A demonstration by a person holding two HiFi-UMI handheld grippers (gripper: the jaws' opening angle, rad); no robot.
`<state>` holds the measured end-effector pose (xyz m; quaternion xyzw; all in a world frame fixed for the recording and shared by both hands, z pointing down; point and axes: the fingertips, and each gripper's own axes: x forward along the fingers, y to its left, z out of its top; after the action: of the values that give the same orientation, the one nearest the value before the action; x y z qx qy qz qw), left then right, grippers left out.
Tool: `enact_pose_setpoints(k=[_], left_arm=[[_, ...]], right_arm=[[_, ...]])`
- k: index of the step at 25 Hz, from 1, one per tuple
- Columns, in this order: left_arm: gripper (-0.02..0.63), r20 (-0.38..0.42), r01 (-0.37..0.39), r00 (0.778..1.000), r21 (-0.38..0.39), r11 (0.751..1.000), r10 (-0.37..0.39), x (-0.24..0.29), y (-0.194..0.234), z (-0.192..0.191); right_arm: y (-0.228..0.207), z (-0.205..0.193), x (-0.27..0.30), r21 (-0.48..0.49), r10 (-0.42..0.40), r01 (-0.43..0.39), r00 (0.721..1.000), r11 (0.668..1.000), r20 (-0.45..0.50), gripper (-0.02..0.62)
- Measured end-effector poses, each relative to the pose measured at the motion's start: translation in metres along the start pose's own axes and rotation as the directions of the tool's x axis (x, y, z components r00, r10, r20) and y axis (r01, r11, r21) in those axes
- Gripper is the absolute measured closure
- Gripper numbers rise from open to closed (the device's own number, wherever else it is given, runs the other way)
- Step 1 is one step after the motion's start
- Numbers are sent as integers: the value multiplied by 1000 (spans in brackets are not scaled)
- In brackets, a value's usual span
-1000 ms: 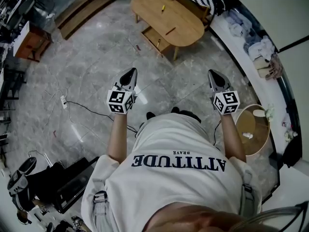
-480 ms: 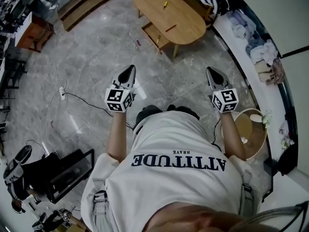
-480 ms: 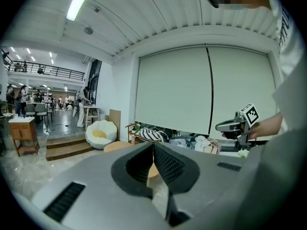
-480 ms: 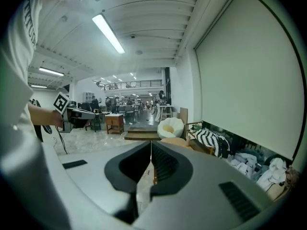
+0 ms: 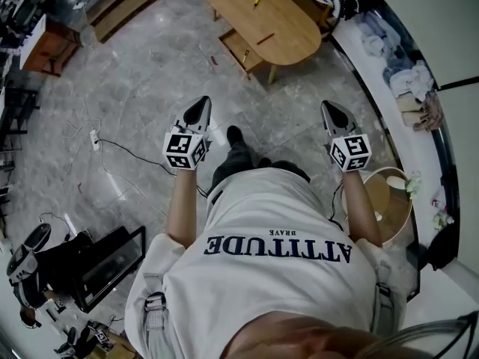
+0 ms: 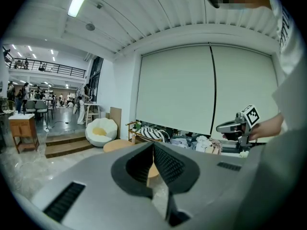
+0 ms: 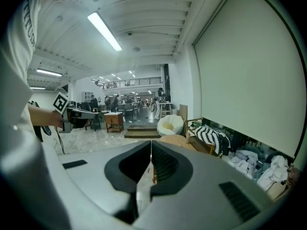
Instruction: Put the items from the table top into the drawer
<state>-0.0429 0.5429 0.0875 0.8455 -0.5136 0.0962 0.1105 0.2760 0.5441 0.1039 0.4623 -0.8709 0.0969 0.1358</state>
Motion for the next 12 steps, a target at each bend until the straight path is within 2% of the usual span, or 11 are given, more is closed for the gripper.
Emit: enact_pose_setpoints(k=[12], left_arm=[[584,-5,72,997,1,997,-72,67,77,20]], right_arm=[[-8,28,84,21,-61,61,998,998,-17,575]])
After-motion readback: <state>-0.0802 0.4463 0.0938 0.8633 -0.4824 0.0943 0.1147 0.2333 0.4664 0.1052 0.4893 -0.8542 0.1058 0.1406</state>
